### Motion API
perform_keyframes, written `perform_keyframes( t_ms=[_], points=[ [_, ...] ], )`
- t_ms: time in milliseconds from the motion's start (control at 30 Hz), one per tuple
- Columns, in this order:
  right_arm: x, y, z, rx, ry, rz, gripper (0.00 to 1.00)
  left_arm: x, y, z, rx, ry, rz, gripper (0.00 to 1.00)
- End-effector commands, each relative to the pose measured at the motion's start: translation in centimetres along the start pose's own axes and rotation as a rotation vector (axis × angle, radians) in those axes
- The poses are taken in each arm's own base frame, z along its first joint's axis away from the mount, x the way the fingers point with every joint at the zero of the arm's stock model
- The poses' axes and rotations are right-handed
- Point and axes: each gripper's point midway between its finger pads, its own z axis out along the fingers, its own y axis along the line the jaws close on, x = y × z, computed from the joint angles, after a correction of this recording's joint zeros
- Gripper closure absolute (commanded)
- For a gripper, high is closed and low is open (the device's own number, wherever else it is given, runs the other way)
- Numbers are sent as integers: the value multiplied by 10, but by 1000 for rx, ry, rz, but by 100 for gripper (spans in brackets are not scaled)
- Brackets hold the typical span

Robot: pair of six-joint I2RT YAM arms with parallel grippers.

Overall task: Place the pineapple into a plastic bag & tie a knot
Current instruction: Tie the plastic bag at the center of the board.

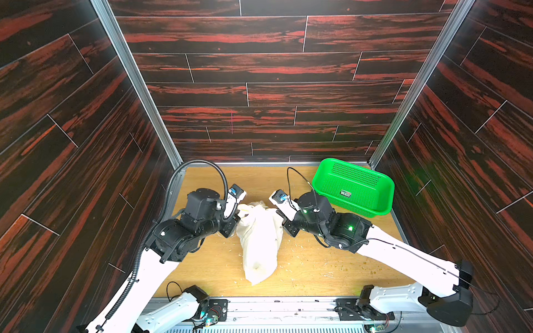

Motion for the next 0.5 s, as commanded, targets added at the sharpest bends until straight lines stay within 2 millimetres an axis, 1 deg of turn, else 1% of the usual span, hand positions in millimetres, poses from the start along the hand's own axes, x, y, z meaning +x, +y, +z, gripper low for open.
perform_keyframes(
  t_ms=[0, 67, 133, 233, 300, 367, 467],
  points=[
    [-16, -25, -25, 105, -36, 16, 100, -9, 21, -27, -119, -10, 35, 100],
    [-11, -28, -27, 119, -8, 17, 100, -8, 21, -31, -117, 13, 60, 100],
    [-5, -31, -29, 138, 17, 18, 100, 0, 22, -32, -125, 52, 89, 100],
    [2, -43, -35, 198, 45, 30, 100, 21, 30, -29, -175, 135, 125, 100],
    [10, -55, -39, 243, 75, 52, 100, 37, 37, -27, -223, 187, 130, 100],
    [24, -66, -45, 276, 122, 90, 100, 50, 42, -27, -262, 218, 114, 100],
    [57, -79, -53, 319, 202, 156, 100, 70, 40, -26, -270, 251, 69, 100]
  ],
)
